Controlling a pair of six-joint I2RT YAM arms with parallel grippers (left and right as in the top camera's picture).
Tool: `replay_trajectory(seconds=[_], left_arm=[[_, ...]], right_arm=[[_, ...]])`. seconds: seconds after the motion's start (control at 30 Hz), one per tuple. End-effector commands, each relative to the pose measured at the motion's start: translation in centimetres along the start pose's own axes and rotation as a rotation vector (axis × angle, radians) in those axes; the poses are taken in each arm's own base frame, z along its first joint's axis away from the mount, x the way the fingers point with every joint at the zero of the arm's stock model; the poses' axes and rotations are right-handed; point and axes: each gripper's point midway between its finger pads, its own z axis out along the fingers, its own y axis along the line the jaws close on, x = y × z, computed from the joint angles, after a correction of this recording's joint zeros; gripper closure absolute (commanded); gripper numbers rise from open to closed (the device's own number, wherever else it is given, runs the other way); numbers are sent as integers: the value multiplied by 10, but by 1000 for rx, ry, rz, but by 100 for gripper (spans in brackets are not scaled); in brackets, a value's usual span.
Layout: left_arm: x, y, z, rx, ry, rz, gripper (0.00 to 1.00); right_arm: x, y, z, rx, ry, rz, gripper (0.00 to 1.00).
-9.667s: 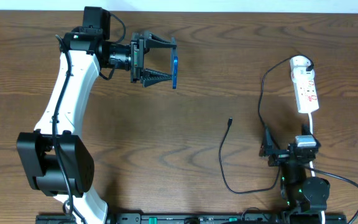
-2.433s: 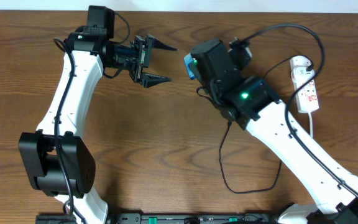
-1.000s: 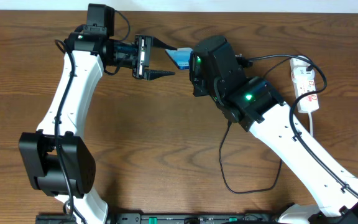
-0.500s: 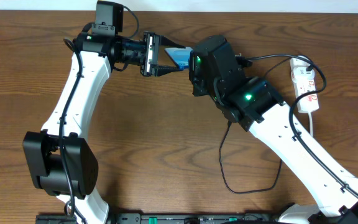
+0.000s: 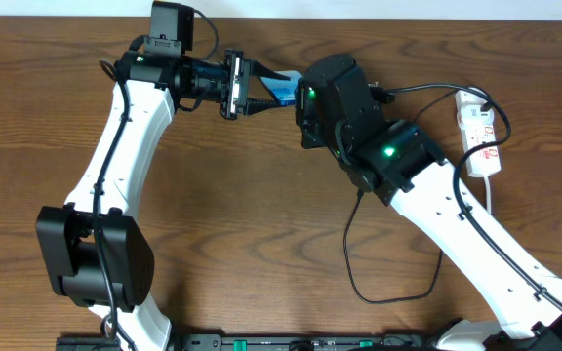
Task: Plug charger to phone and switch on socket
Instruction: 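Open the left gripper and hold the phone upright with the right gripper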
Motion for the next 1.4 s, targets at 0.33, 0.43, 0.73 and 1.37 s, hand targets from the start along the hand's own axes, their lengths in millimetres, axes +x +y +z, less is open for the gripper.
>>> replay_trajectory(seconds=[0.33, 0.43, 0.73, 1.37], left_arm=[[14, -8, -6, 17, -2, 33, 78], [14, -8, -6, 17, -2, 33, 81], [14, -8, -6, 17, -1, 33, 93], [3, -12, -7, 22, -67, 269, 93]], right_arm=[[13, 3, -3, -1, 53, 13, 96], [13, 3, -3, -1, 53, 9, 95], [13, 2, -3, 3, 49, 8, 83], [-63, 35, -14, -29, -138, -537, 1]])
